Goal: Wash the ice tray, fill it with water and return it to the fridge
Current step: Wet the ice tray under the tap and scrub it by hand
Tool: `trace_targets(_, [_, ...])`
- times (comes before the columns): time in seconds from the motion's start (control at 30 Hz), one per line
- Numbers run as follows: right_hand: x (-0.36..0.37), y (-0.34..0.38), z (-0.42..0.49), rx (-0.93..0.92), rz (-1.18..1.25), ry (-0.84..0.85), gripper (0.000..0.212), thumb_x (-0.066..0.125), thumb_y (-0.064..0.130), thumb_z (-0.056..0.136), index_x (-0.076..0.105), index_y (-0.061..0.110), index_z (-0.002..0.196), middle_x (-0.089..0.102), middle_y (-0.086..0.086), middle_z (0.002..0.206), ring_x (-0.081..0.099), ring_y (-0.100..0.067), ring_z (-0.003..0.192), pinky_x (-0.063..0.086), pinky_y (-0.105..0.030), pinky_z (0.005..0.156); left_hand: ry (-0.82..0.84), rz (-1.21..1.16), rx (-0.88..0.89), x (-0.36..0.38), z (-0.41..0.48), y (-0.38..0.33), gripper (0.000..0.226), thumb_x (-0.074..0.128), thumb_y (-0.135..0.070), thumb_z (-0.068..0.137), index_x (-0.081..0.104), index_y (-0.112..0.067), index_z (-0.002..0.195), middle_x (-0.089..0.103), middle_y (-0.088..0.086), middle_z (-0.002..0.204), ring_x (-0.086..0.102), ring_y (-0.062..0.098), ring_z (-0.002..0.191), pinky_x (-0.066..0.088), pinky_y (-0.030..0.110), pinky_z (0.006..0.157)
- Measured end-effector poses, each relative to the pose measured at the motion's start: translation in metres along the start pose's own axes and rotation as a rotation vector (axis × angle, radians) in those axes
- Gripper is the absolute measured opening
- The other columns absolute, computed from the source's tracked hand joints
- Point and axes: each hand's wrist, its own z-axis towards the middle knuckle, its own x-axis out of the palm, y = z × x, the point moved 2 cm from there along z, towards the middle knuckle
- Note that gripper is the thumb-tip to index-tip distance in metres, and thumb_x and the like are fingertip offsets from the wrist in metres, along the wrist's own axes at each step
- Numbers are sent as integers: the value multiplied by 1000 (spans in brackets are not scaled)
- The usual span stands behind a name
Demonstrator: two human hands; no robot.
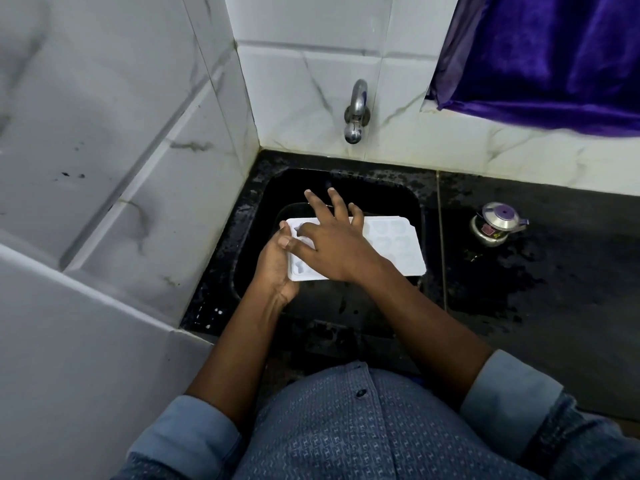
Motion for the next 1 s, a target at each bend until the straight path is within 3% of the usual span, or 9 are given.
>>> trace_targets(0.07, [-1, 1, 1, -8, 24, -28, 60, 31, 73, 102, 72, 33, 121, 4, 1, 176, -10, -29, 160, -3, -61, 121, 29, 7, 12, -1, 2, 1, 62, 43, -56, 109, 68, -3, 129, 68, 29, 131, 69, 40, 119, 50, 60, 107])
trace_targets(0.23, [1, 1, 1, -14, 14, 32, 71, 29, 77, 99, 65, 30, 137, 3, 1, 176, -12, -30, 160, -2, -60, 121, 40, -15, -10, -3, 4, -1, 63, 39, -55, 110, 65, -3, 134, 68, 28, 132, 64, 45, 128, 41, 69, 114])
trace_targets(0.33, [0, -2, -2, -118, 108, -94, 64, 35, 75, 96, 73, 30, 121, 16, 4, 174, -3, -27, 160, 5, -56, 121, 34, -38, -32, -5, 2, -4, 62, 38, -54, 111, 64, -2, 133, 66, 31, 134, 60, 47, 131, 39, 68, 115])
trace_targets(0.47, [2, -8, -5, -183, 135, -172, 51, 45, 73, 93, 72, 32, 106, 21, 5, 172, 0, -27, 160, 8, -55, 119, 58, -83, -51, -7, 3, -8, 68, 33, -58, 110, 61, -3, 138, 65, 29, 137, 67, 42, 123, 57, 58, 96])
trace_targets(0.7, [5, 3, -10, -100, 19, -33, 75, 17, 81, 90, 72, 41, 122, 6, 2, 176, -8, -31, 160, 5, -59, 120, 28, -76, -78, -8, 1, -10, 65, 33, -57, 111, 65, -5, 130, 75, 24, 119, 77, 36, 101, 65, 45, 78])
trace_targets(0.83, [5, 11, -9, -87, -14, 21, 81, 11, 81, 89, 74, 37, 115, 2, 1, 176, -12, -30, 159, 4, -60, 121, 20, -53, -73, -11, 1, -7, 66, 35, -57, 111, 61, -5, 140, 69, 27, 133, 68, 42, 123, 56, 51, 99])
trace_targets(1.0, [10, 11, -8, -98, -44, -10, 62, 28, 75, 99, 75, 34, 107, 4, -1, 176, -10, -30, 160, 4, -60, 121, 6, -30, -69, -13, 1, -5, 65, 38, -58, 110, 60, -6, 142, 70, 25, 131, 69, 41, 120, 58, 50, 94])
